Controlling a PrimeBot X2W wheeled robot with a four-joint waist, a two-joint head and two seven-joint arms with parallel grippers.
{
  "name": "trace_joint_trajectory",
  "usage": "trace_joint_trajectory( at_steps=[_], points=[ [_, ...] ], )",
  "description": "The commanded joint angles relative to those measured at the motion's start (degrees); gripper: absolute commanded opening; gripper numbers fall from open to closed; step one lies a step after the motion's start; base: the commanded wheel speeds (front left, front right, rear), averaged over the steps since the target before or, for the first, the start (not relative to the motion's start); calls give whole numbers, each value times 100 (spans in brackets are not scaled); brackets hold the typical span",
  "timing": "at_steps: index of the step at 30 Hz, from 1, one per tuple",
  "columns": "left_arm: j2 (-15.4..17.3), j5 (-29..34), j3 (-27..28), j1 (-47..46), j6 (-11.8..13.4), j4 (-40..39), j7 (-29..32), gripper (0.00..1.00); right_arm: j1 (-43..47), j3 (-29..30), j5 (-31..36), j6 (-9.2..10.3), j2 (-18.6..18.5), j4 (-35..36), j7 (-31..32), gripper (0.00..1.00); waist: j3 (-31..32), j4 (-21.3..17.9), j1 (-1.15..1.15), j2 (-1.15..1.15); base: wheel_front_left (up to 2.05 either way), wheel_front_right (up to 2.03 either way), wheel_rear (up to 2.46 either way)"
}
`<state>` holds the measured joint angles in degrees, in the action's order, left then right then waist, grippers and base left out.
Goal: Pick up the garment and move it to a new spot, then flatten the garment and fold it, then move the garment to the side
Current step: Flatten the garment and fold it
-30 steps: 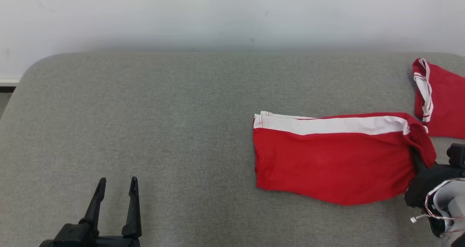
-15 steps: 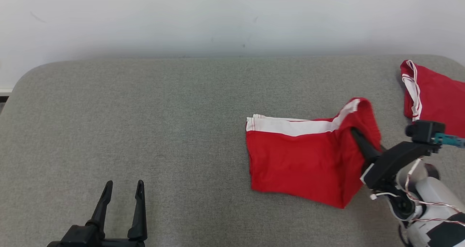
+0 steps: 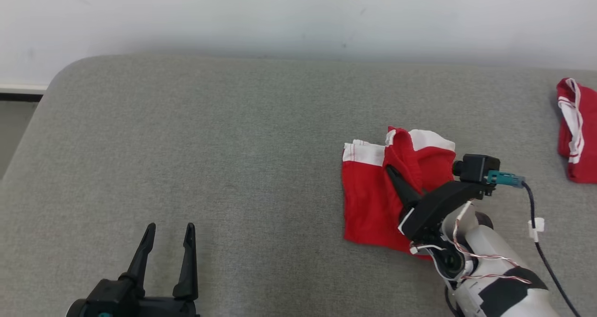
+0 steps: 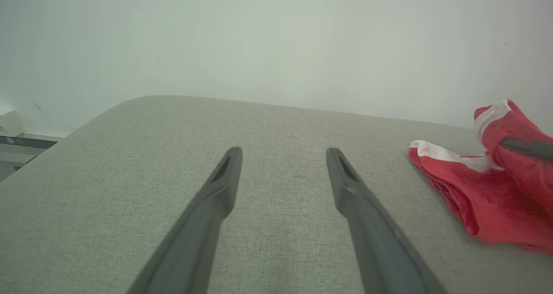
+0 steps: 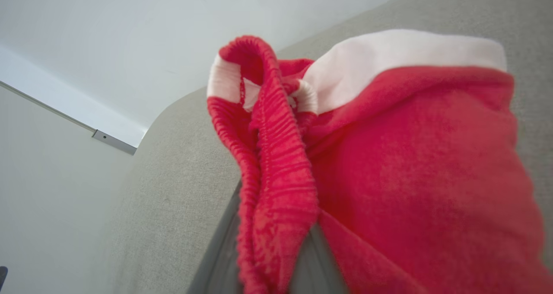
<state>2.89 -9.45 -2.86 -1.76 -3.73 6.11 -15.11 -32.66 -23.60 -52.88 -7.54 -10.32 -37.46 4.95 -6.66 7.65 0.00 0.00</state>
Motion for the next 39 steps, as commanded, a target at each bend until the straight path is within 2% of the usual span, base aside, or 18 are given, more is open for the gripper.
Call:
trace_joint_trajectory(
  at_steps=[1,6,7,8,9,14,21,28,33,39],
  points=[
    [0,-38,-8,-93,-5,30,-1,100,-110,39,115,14,112,-163,-86,0,-112,147,0,0,0,0,0],
    [1,-76,-82,-177,13,61,-1,100,-262,57,340,14,333,-645,-178,0,-174,257,0,0,0,0,0],
    [0,-90,-95,-175,13,72,-1,100,-307,26,443,14,345,-729,-235,11,-184,269,0,0,0,0,0],
    [-1,-98,-114,-176,23,83,-1,100,-339,-7,548,14,355,-817,-288,64,-191,275,0,0,0,0,0],
    [0,-108,-123,-183,40,86,-1,100,-364,-46,612,15,374,-882,-337,100,-194,274,0,0,0,0,0],
    [1,-94,-64,-184,60,89,-1,100,-443,-104,732,15,327,-787,-739,100,-134,131,0,0,0,0,0],
    [0,63,274,-39,17,23,-1,100,-176,-193,1162,14,-220,-157,-1680,100,44,-322,0,0,0,0,0],
    [1,206,532,39,7,-125,-1,100,442,178,1717,15,-606,747,-2006,100,133,-707,0,0,0,0,0],
    [1,271,630,126,0,-182,-1,100,1157,803,2207,14,-541,1700,-2013,100,192,-902,0,0,0,0,0],
    [1,300,687,209,-3,-187,-1,100,2013,1244,2647,14,-306,2518,-2016,100,281,-1015,0,0,0,0,0]
  ],
)
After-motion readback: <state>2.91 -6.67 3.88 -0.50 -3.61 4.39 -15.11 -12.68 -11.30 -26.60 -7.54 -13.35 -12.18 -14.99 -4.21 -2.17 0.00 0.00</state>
